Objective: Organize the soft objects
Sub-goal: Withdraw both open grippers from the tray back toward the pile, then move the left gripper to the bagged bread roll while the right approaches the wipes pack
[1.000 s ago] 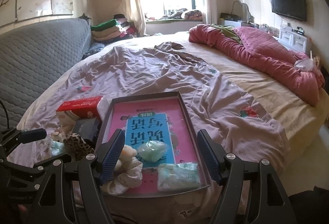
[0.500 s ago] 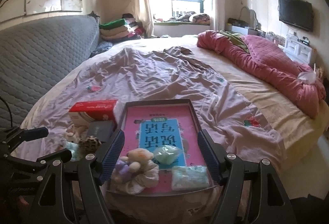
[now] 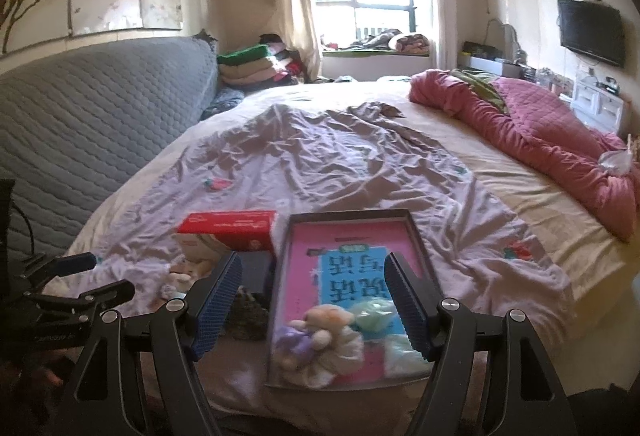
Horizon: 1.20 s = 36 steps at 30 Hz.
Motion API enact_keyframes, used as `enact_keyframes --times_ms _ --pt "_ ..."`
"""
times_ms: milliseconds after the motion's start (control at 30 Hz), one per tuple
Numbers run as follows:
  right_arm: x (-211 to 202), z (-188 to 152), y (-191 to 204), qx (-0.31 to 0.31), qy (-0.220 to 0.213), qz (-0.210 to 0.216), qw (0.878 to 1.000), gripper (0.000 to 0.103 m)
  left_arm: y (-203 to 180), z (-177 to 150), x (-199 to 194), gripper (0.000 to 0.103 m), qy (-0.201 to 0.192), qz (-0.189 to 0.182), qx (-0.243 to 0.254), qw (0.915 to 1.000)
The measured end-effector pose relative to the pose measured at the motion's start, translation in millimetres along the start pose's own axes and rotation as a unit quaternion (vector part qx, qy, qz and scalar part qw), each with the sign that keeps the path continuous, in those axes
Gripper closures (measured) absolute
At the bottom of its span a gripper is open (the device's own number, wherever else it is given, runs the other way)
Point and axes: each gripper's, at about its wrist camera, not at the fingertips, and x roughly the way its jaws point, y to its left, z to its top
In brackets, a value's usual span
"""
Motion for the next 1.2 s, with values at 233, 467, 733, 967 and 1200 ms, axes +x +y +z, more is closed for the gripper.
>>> enact_keyframes --times_ms 233,467,733,967,1200 --pt "4.6 -1.5 21.4 -0.022 0.007 0.011 1.0 0.028 26.2 -6.2 -1.4 0.018 0.007 0.013 -0.022 0.9996" --pt "7.8 -4.3 35.3 -0.03 0.014 0.023 0.999 0.028 46.9 -12.6 1.4 0.018 0.018 0.017 -0.048 0.9986" --pt "23.4 -18.6 59.5 -0.05 0.028 0.049 0.997 0.028 65.2 -31.3 25.4 0.018 0.044 0.023 -0.062 0.9968" --pt "44.2 -37.1 80.0 -0.071 0.058 0.062 0.994 0.028 64.1 -44.5 43.8 0.018 0.066 -0.001 -0.063 0.9958" --pt "61.1 -54.8 92.3 -0.089 0.083 0.068 0.99 0.028 59.7 -57.3 64.0 0.018 0.086 -0.033 -0.067 0.9935"
